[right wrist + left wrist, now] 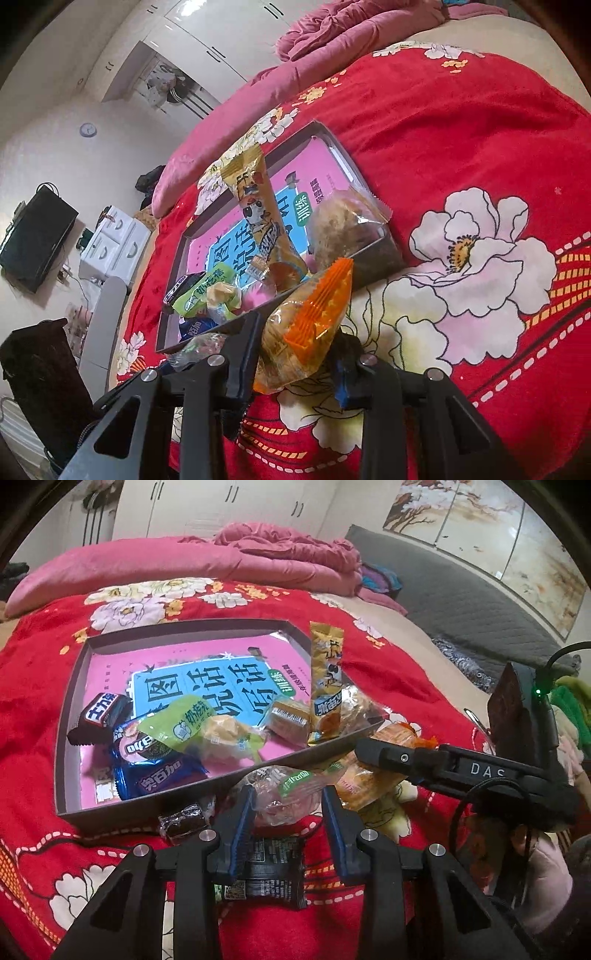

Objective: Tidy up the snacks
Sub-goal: 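Grasp the orange bread pack with the right gripper while the left grasps the clear candy bag, then carry both held packs up and over the tray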

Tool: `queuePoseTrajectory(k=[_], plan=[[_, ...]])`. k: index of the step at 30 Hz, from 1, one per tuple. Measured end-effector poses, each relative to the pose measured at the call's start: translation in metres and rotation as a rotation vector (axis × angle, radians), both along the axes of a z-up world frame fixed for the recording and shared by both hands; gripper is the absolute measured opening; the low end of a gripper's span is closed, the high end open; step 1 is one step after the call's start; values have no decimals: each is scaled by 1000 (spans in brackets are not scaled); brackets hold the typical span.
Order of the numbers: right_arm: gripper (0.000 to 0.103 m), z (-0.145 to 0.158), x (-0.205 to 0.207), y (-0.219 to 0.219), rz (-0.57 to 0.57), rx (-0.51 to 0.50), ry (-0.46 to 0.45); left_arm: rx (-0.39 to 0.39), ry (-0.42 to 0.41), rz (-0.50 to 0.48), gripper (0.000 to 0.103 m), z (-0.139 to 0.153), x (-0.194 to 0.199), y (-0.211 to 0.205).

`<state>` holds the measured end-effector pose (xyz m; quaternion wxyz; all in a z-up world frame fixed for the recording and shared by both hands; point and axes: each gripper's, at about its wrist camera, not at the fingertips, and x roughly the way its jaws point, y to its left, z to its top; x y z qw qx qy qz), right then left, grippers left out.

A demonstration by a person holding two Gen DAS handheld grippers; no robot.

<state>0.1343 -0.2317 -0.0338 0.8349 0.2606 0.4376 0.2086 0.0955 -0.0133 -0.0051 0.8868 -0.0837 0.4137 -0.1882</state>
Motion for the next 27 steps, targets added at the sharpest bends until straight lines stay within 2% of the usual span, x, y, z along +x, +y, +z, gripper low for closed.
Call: queuePoseTrajectory(k=[17,27], plan=[[33,13,-5,4,20,-14,-40,-74,-42,17,37,16,-7,16],[32,27,-8,7,31,-15,-77,-92,-66,36,37,25,-11,25]])
